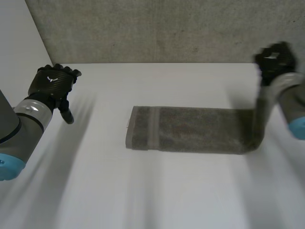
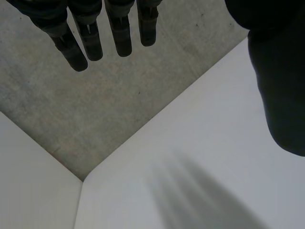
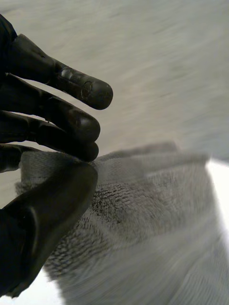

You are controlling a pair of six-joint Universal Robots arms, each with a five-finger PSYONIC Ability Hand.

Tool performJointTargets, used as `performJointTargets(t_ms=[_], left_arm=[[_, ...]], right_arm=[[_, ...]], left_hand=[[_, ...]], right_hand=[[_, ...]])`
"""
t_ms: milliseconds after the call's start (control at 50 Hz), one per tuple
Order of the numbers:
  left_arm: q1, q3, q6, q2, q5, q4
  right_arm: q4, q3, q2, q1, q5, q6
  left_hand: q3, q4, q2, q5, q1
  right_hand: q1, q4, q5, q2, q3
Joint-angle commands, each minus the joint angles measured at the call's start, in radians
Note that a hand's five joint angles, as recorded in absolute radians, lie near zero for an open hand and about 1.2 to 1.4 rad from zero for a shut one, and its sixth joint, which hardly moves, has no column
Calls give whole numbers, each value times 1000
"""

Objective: Fold the towel.

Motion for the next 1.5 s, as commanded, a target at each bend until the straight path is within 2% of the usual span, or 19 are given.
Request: performJointTargets(t_ms=[20,100,220,240,260,280,320,360,440,540,700,800,900,980,1040,1140,1320,1400,1500], left_arm=[[-37,46,-75,-41,-2,5],[-65,66,-113,-68,-6,5],[-86,72,-113,-92,-5,5],[-92,75,-113,-104,-6,5],[-98,77,-115,-114,-6,5],[-98,77,-115,-114,-6,5],[-111,86,-115,-126,-6,5],[-115,94,-116,-134,-6,5],[-129,114,-121,-141,-6,7],[-167,149,-122,-155,-3,7],[-247,202,-119,-227,-8,7],[-279,209,-118,-252,-9,7],[-290,199,-121,-262,-11,7],[-290,192,-121,-261,-11,5],[-289,187,-121,-255,-12,1],[-276,178,-121,-244,-12,1],[-243,180,-125,-163,-67,1],[-212,180,-165,-114,-104,5],[-194,178,-239,-101,-104,4]], right_arm=[[-166,-23,123,366,-67,0],[-230,-24,224,489,-114,-5],[-227,-24,283,523,-138,-4],[-225,-20,287,520,-132,2],[-224,-11,283,517,-129,9],[-224,-11,283,517,-129,9],[-223,21,265,510,-121,33],[-222,41,233,505,-114,62],[-210,109,99,451,-106,171],[-178,259,-70,268,-111,395],[11,388,-111,133,-127,426],[10,456,-101,86,-154,418],[-21,462,-52,59,-170,417],[-23,443,-22,60,-158,414],[-23,422,-16,71,-144,404],[-26,370,-25,79,-95,361],[-53,135,11,388,-91,237],[-82,49,146,520,-150,159],[-87,-7,258,573,-232,128]], left_hand=[[-61,-82,-74,-211,-84],[-61,-82,-74,-211,-84],[-59,-79,-71,-208,-81],[-59,-79,-71,-208,-81],[-59,-79,-71,-208,-81],[-59,-79,-71,-208,-81],[-56,-76,-68,-205,-78],[-53,-73,-65,-202,-75],[-50,-70,-62,-199,-72],[-29,-50,-42,-179,-52],[-14,-35,-27,-164,-37],[-14,-35,-27,-164,-37],[-14,-35,-27,-164,-37],[-14,-35,-27,-164,-37],[-14,-35,-27,-164,-37],[-14,-35,-27,-164,-37],[-26,-47,-38,-176,-49],[-44,-64,-56,-193,-66],[-47,-67,-59,-196,-69]], right_hand=[[66,49,54,54,53],[66,49,54,54,53],[66,49,54,54,53],[-114,-130,-125,-125,-126],[-496,-513,-507,-508,-508],[-500,-517,-511,-512,-512],[-976,-993,-988,-988,-989],[-1156,-1173,-1167,-1168,-1168],[-1156,-1173,-1167,-1168,-1168],[-1156,-1173,-1167,-1168,-1168],[-1156,-1173,-1167,-1168,-1168],[-984,-1001,-996,-996,-997],[-507,-524,-519,-519,-520],[-286,-302,-297,-297,-298],[64,47,53,52,52],[66,49,54,54,53],[66,49,54,54,53],[66,49,54,54,53],[66,49,54,54,53]])
